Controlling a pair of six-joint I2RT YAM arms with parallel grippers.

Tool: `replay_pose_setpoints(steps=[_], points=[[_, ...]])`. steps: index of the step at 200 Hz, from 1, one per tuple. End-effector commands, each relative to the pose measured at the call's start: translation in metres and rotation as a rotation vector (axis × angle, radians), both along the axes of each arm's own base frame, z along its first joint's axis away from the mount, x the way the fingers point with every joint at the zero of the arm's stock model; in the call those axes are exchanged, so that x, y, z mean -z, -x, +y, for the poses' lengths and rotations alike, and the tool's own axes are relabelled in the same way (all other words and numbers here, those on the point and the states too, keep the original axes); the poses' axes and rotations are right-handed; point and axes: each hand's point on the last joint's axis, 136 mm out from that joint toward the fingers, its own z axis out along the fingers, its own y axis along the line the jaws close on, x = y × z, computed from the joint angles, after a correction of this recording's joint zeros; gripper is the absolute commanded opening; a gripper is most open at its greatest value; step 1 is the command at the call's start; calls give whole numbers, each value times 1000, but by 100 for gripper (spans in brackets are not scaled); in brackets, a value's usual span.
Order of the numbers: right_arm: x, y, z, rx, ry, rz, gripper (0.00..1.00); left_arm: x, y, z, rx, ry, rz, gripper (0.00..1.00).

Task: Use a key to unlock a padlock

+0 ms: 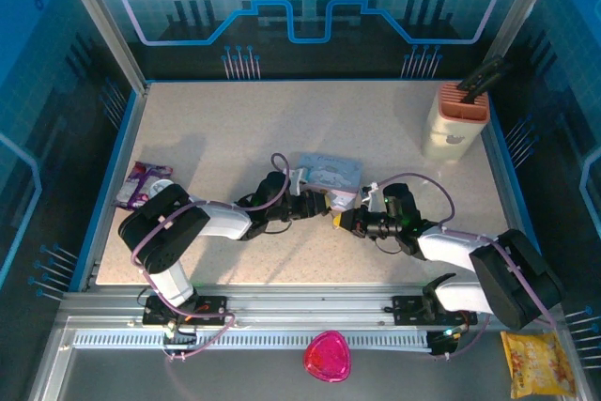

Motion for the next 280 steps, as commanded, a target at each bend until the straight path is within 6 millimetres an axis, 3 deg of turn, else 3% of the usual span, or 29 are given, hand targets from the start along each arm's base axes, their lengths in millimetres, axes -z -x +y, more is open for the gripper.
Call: replay_pose_setpoints(steps=[1, 105, 219, 280], points=[[3, 1, -2, 1, -12, 3, 0, -35, 2, -9, 31, 100, -73, 3], [0, -19, -6, -35, 27, -59, 0, -24, 9, 0, 14, 94, -40, 7], [4, -57, -8, -47, 75, -104, 0, -4, 20, 8, 14, 100, -4, 11], [8, -30, -11, -29, 47, -82, 0, -8, 2, 8, -45, 101, 17, 11]])
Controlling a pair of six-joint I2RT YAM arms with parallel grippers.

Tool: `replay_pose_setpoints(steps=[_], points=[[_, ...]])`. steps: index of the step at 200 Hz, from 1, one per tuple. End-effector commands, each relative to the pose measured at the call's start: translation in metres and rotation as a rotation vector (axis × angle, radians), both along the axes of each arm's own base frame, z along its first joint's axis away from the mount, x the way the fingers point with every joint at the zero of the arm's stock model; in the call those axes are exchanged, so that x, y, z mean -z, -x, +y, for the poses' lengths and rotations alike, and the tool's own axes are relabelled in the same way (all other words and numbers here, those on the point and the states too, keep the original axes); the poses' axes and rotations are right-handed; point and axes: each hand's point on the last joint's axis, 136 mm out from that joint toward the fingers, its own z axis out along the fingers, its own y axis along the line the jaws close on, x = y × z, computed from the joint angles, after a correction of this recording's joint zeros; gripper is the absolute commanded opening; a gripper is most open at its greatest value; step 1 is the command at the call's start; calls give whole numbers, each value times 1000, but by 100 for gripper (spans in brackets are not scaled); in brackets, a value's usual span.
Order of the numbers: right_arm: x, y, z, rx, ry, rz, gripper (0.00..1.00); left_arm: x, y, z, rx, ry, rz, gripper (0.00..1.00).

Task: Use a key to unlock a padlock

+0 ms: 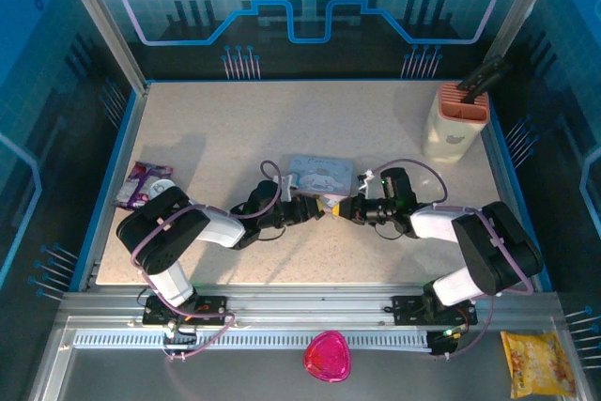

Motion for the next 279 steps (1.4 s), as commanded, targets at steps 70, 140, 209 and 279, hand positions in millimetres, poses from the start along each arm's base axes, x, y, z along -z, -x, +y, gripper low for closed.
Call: replay_pose_setpoints(steps=[70, 140, 209, 279], points=[[-5, 24, 5, 61, -103, -1, 0, -24, -16, -13, -3, 83, 5, 10], [-6, 24, 8, 103, -175, 22, 0, -28, -15, -12, -11, 108, 12, 9], [-4, 29, 6, 113, -162, 21, 0, -35, -18, -12, -36, 144, 9, 9], [-12, 27, 8, 116, -194, 14, 0, -41, -18, -14, -31, 173, 12, 9]])
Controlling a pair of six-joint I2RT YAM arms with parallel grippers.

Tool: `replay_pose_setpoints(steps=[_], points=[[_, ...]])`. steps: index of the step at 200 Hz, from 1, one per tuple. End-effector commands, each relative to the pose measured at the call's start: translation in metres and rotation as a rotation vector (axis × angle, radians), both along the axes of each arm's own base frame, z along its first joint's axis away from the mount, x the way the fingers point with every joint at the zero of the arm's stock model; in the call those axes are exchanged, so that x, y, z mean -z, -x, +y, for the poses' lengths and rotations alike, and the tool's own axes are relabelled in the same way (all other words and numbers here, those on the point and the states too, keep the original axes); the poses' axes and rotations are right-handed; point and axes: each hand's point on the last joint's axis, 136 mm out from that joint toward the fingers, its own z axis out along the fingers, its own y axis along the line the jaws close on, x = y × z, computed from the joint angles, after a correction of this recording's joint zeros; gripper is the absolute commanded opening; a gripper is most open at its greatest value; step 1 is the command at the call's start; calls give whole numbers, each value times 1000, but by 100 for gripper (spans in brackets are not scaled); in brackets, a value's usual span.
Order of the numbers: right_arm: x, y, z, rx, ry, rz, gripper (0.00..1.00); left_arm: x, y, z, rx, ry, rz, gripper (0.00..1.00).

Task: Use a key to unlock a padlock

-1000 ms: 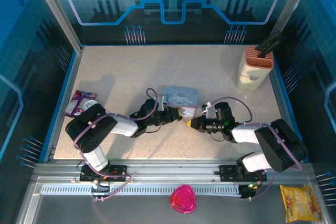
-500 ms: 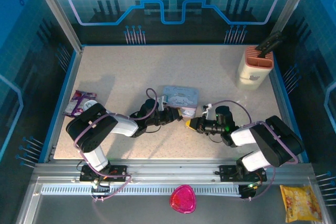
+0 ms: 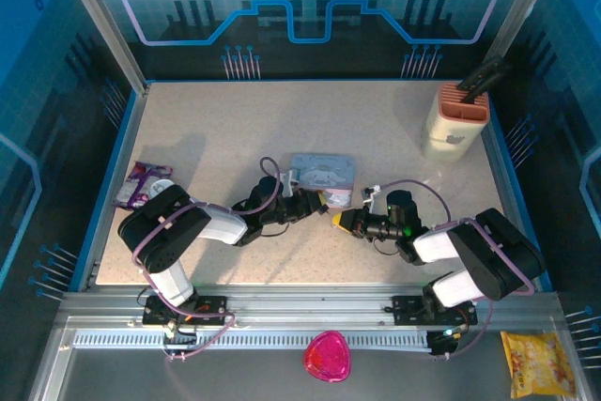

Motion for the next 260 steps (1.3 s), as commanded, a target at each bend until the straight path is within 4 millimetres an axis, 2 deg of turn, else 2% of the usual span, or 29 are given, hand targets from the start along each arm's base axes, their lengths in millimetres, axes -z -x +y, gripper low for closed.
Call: replay_pose_setpoints(steps=[1, 114, 176, 260], points=[[-9, 2, 3, -2, -24, -35, 0, -28, -8, -7, 7, 91, -57, 9], [-17, 0, 2, 2, -14, -47, 0, -32, -8, -10, 8, 140, -45, 9], [-24, -6, 2, 16, -18, -71, 0, -44, -3, -10, 15, 189, -38, 8], [-26, -18, -2, 37, -11, -80, 0, -46, 0, -9, 20, 189, -46, 8]])
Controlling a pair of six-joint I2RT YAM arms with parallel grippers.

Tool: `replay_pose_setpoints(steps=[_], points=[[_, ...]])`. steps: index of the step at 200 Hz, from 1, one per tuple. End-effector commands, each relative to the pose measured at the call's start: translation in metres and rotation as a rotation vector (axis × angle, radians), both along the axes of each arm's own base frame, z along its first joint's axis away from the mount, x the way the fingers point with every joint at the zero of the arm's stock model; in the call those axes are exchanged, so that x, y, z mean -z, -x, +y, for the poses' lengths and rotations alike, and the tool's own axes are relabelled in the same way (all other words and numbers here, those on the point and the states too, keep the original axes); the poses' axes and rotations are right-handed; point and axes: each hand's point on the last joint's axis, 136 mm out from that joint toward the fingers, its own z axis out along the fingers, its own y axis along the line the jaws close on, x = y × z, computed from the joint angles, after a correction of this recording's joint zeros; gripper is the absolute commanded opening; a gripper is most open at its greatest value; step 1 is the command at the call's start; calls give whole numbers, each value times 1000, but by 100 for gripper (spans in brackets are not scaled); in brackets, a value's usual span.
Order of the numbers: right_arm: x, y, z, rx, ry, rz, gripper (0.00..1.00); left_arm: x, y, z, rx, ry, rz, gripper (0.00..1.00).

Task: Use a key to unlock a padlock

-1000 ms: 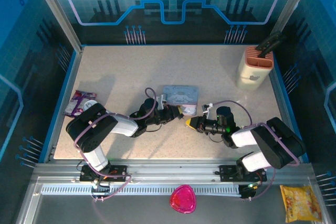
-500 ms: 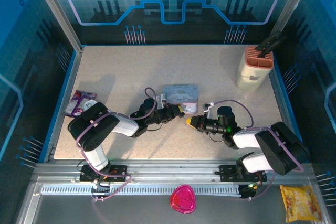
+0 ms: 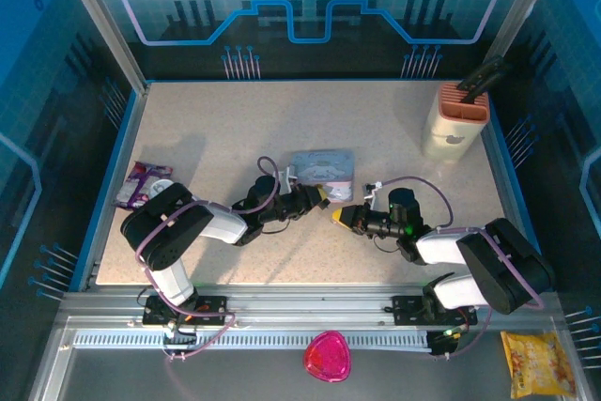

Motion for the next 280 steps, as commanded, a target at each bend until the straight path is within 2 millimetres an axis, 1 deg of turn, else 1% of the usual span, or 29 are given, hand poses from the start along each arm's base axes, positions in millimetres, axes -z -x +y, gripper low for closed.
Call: replay_pose_setpoints(steps=[1, 65, 95, 124, 139, 179, 216, 244, 280], points=[[-9, -14, -1, 22, 3, -46, 0, -33, 7, -7, 46, 86, -72, 8], [-6, -16, -5, 38, 8, -40, 0, -40, 7, -6, 44, 95, -87, 8], [-7, -15, -5, 44, 5, -42, 0, -41, 7, -5, 40, 88, -92, 8], [-9, -15, -6, 49, 3, -44, 0, -48, 6, -6, 40, 109, -98, 9], [-11, -15, -5, 53, 0, -47, 0, -48, 6, -7, 42, 105, -98, 9], [-18, -16, 0, 42, -11, -62, 0, -51, 6, -8, 44, 110, -102, 9], [-17, -14, 6, 29, -20, -56, 0, -56, 7, -11, 54, 117, -110, 9], [-18, -15, 6, 32, -23, -56, 0, -60, 10, -17, 69, 116, -120, 9], [-20, -16, 7, 34, -23, -61, 0, -62, 11, -18, 71, 115, -122, 9]])
